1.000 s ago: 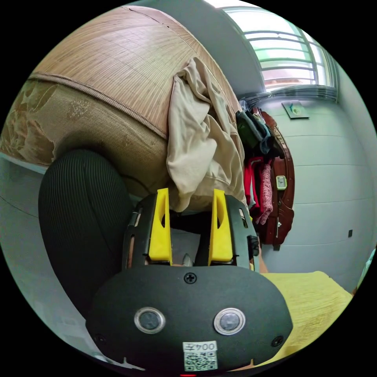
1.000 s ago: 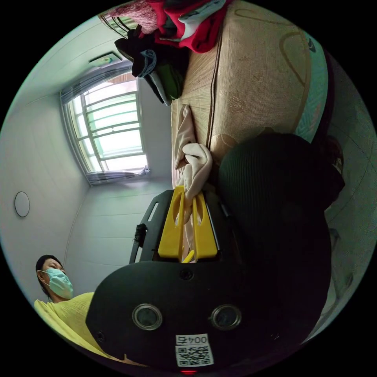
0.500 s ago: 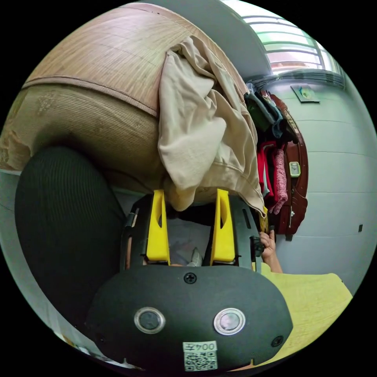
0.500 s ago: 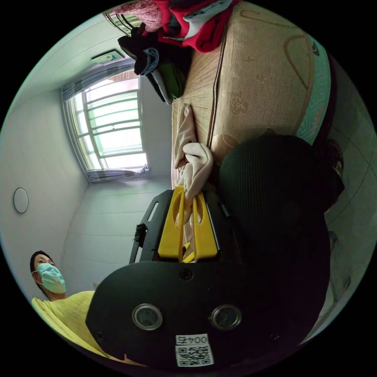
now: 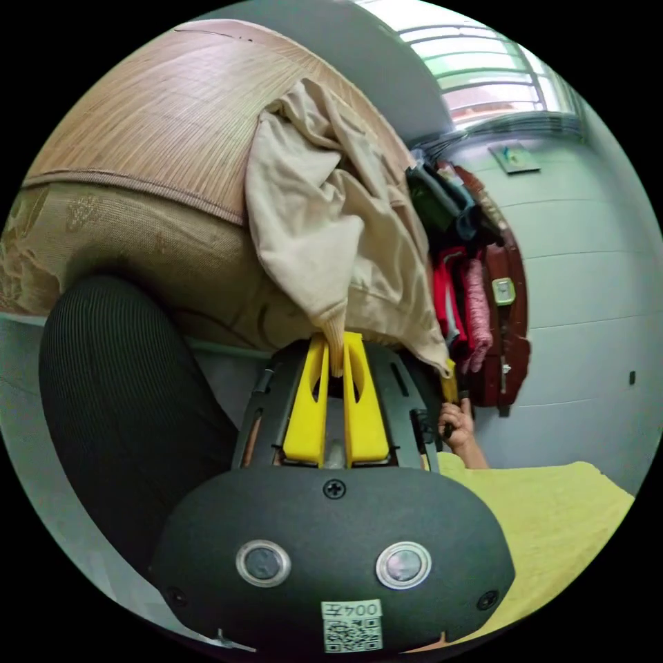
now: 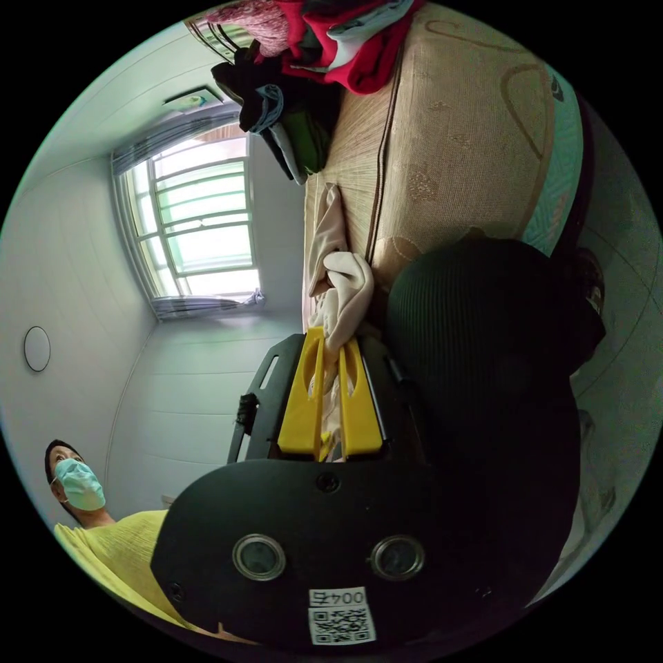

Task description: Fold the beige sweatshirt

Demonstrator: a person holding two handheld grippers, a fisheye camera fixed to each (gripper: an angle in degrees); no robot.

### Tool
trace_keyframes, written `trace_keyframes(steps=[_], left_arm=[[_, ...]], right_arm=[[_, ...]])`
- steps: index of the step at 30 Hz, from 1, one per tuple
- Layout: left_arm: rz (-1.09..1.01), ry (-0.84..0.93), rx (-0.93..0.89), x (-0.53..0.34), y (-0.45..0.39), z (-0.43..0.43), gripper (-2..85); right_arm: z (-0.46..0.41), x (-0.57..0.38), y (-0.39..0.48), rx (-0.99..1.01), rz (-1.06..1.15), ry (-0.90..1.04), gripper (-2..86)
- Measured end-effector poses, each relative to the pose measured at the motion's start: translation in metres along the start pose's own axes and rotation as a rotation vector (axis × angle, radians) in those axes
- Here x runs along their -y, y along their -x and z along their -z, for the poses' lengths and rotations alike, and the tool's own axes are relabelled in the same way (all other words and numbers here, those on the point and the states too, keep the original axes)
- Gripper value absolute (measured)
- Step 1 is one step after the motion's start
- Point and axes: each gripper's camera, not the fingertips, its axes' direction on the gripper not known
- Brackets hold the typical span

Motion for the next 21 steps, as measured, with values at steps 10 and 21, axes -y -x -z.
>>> trace_keyframes(steps=[10,21], left_arm=[[-0.188,-0.398,-0.51,-0.005,-0.032,0.177,4.3],[-0.858,-0.715,-0.86,-0.11,-0.207,0.402,4.2]], right_arm=[[0.034,-0.016,0.055,0.256,0.326,0.07,3.3],[0.165,-0.122,0.298,0.733,1.125,0.065,2.8]])
